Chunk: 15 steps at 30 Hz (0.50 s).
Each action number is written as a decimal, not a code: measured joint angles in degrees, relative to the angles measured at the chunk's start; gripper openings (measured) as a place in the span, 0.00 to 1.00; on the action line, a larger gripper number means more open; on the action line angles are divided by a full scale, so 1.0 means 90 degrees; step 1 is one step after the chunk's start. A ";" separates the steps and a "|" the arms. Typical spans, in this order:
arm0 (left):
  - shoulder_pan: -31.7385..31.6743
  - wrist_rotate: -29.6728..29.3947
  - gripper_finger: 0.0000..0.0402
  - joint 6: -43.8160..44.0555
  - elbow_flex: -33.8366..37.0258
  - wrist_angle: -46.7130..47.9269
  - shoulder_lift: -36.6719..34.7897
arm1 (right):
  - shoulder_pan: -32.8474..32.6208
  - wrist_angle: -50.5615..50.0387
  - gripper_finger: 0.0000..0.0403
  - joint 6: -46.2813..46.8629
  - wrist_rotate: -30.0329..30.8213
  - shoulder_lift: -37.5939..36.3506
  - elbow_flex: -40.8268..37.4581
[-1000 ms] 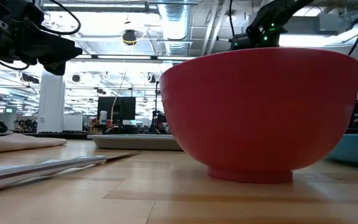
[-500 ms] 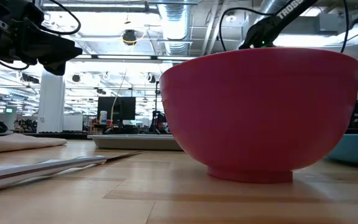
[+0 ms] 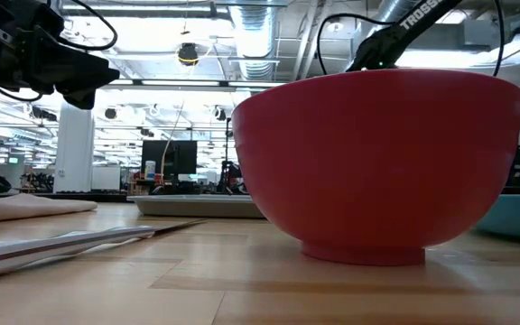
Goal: Set up tray
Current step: Put the white cup on the gray tray
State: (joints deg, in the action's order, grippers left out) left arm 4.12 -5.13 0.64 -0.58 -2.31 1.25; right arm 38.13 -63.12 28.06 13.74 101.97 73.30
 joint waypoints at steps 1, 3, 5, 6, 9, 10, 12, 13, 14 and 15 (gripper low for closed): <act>0.0000 0.0000 0.30 -0.0002 0.0002 0.0000 -0.0001 | -0.0024 -0.0013 0.01 -0.0088 0.0007 0.0000 0.0082; 0.0001 0.0000 0.30 -0.0001 0.0002 0.0000 0.0001 | -0.0082 -0.0028 0.02 -0.0178 0.0007 0.0000 0.0297; 0.0002 0.0000 0.30 0.0000 0.0002 0.0000 0.0001 | -0.0137 -0.0121 0.02 -0.0308 -0.0017 0.0000 0.0547; 0.0002 0.0000 0.30 -0.0001 0.0001 0.0000 0.0000 | -0.0168 -0.0135 0.01 -0.0348 -0.0041 0.0000 0.0696; 0.0001 0.0000 0.30 -0.0001 0.0001 0.0000 0.0000 | -0.0259 -0.0116 0.01 -0.0565 -0.0302 -0.0010 0.1153; 0.0000 0.0000 0.30 -0.0002 0.0000 0.0000 -0.0001 | -0.0276 -0.0065 0.01 -0.0680 -0.0478 -0.0010 0.1280; 0.0002 0.0000 0.30 0.0000 0.0000 0.0000 -0.0001 | -0.0330 0.0179 0.02 -0.0896 -0.0859 -0.0010 0.1462; 0.0001 0.0000 0.30 -0.0001 0.0000 0.0000 0.0000 | -0.0361 0.0330 0.02 -0.0997 -0.1028 -0.0010 0.1508; 0.0002 0.0000 0.30 -0.0002 0.0000 0.0000 -0.0001 | -0.0384 0.0465 0.01 -0.1071 -0.1126 -0.0010 0.1531; 0.0002 0.0000 0.30 0.0000 0.0002 0.0000 0.0001 | -0.0409 0.0562 0.01 -0.1084 -0.1187 -0.0010 0.1534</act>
State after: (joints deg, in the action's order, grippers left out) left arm 4.14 -5.13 0.64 -0.56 -2.31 1.25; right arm 34.45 -58.06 18.30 3.06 101.89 87.10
